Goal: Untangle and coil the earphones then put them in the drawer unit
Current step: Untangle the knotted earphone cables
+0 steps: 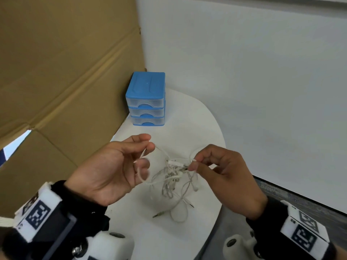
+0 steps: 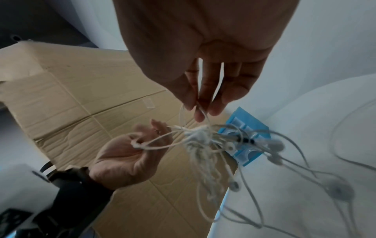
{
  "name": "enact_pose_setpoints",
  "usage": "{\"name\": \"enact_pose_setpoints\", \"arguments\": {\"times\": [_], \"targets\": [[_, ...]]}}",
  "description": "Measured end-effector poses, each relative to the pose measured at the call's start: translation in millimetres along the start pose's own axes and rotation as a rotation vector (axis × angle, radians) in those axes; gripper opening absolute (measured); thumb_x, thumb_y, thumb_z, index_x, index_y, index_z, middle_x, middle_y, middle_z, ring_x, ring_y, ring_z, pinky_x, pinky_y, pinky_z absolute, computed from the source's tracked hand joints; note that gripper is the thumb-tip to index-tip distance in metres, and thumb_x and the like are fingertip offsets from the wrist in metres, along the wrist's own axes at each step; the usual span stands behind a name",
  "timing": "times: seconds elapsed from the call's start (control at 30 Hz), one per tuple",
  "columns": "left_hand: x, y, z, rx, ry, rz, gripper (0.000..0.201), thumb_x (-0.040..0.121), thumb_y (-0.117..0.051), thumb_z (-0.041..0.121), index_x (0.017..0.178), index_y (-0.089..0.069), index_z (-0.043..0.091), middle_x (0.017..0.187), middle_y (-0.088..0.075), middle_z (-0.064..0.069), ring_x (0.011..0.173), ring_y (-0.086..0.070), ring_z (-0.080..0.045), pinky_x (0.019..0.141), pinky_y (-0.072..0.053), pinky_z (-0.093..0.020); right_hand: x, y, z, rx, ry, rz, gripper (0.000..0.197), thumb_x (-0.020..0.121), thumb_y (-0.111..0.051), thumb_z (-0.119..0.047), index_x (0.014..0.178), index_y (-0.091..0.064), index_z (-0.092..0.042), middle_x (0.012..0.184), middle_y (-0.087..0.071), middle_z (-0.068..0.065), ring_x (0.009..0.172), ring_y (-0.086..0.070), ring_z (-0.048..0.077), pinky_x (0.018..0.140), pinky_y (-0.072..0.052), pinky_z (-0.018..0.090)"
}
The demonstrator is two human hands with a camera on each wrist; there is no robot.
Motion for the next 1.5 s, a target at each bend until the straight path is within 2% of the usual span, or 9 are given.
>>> {"name": "enact_pose_setpoints", "arguments": {"times": [0.1, 0.23, 0.43, 0.6, 0.73, 0.9, 1.07, 1.3, 1.5], "targets": [[-1.2, -6.7, -14.5, -0.106, -0.015, 0.046, 0.017, 0.080, -0.055, 0.006, 0.092, -0.060, 0.017, 0.073, -0.068, 0.001, 0.084, -0.075, -0.022, 0.084, -0.053, -0.060, -7.0, -13.4, -0.6, -0.130, 0.055, -0.148, 0.012, 0.085, -0.073, -0.014, 0.074, -0.073, -0.019, 0.073, -0.071, -0.005, 0.062, -0.063, 0.018, 0.056, -0.048, 0.032], [-6.4, -16.5, -29.9, -0.197, -0.002, 0.082, 0.019, 0.096, -0.044, 0.003, 0.095, -0.059, 0.015, 0.082, -0.075, -0.001, 0.092, -0.074, -0.023, 0.100, -0.045, -0.051, -17.2, -29.4, 22.1, -0.299, -0.001, -0.243, 0.009, 0.084, -0.071, -0.018, 0.076, -0.074, -0.021, 0.072, -0.072, -0.014, 0.069, -0.066, -0.001, 0.062, -0.049, 0.016], [-13.6, -17.3, -23.5, -0.272, 0.050, 0.077, 0.015, 0.090, -0.049, -0.001, 0.099, -0.059, 0.006, 0.080, -0.076, -0.010, 0.061, -0.074, -0.014, 0.053, -0.060, -0.031, -2.5, -11.9, 36.6, -0.211, -0.120, -0.080, 0.020, 0.086, -0.068, -0.009, 0.069, -0.066, -0.020, 0.066, -0.072, -0.008, 0.064, -0.069, 0.018, 0.059, -0.049, 0.023], [-9.9, -7.5, -13.2, -0.176, 0.057, -0.003, 0.036, 0.061, -0.072, 0.000, 0.091, -0.056, 0.014, 0.070, -0.062, -0.003, 0.028, -0.042, -0.005, 0.026, -0.032, -0.010, 5.9, 1.2, 28.0, -0.116, -0.165, -0.002, 0.018, 0.087, -0.063, -0.002, 0.072, -0.063, -0.013, 0.070, -0.075, -0.001, 0.066, -0.067, 0.013, 0.061, -0.048, 0.025], [1.7, 5.5, -7.3, 0.386, -0.095, 0.021, 0.013, 0.080, -0.058, 0.007, 0.084, -0.066, 0.016, 0.065, -0.054, 0.001, 0.031, -0.025, -0.006, 0.034, -0.012, -0.014, 12.0, 11.4, 19.8, 0.308, -0.279, 0.136, 0.018, 0.090, -0.057, 0.005, 0.077, -0.057, -0.006, 0.073, -0.071, 0.012, 0.071, -0.065, 0.019, 0.063, -0.050, 0.027], [7.5, 10.6, -20.7, 1.194, -0.420, 0.036, 0.013, 0.073, -0.082, 0.029, 0.084, -0.077, 0.031, 0.078, -0.065, 0.008, 0.045, -0.046, 0.004, 0.052, -0.036, -0.006, 8.9, 8.4, -0.4, 0.581, -0.308, 0.030, 0.011, 0.095, -0.052, 0.002, 0.086, -0.053, -0.005, 0.071, -0.065, 0.014, 0.071, -0.069, 0.029, 0.061, -0.055, 0.030], [7.3, 12.7, -29.8, 1.610, -0.410, 0.053, 0.015, 0.084, -0.065, 0.049, 0.079, -0.075, 0.039, 0.068, -0.068, 0.023, 0.050, -0.051, 0.007, 0.052, -0.036, -0.010, 4.6, 1.1, -4.1, 0.431, -0.260, -0.044, 0.013, 0.094, -0.053, 0.003, 0.082, -0.054, -0.003, 0.064, -0.056, 0.013, 0.057, -0.058, 0.024, 0.053, -0.048, 0.030], [9.1, 3.6, -23.7, 1.046, -0.573, -0.007, 0.023, 0.082, -0.061, 0.041, 0.075, -0.078, 0.027, 0.051, -0.056, 0.009, 0.042, -0.039, -0.002, 0.047, -0.032, -0.007, -6.1, -13.3, 4.3, 0.016, -0.183, -0.125, 0.011, 0.088, -0.066, -0.002, 0.078, -0.064, -0.007, 0.073, -0.076, 0.003, 0.063, -0.063, 0.008, 0.057, -0.043, 0.015], [10.4, 7.3, -12.3, 0.729, -0.539, -0.090, 0.037, 0.067, -0.072, 0.044, 0.052, -0.058, 0.014, 0.059, -0.050, -0.001, 0.050, -0.035, -0.007, 0.052, -0.031, -0.015, -0.6, -9.8, 14.2, 0.200, -0.312, 0.026, 0.020, 0.089, -0.058, 0.007, 0.074, -0.058, -0.007, 0.059, -0.066, 0.005, 0.069, -0.071, 0.023, 0.065, -0.052, 0.030]]}}
Point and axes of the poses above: each hand's wrist, its own x-axis towards the middle knuckle, its own y-axis out of the back of the hand, z = x × y, the point moved 3 cm from there along x, towards the middle knuckle
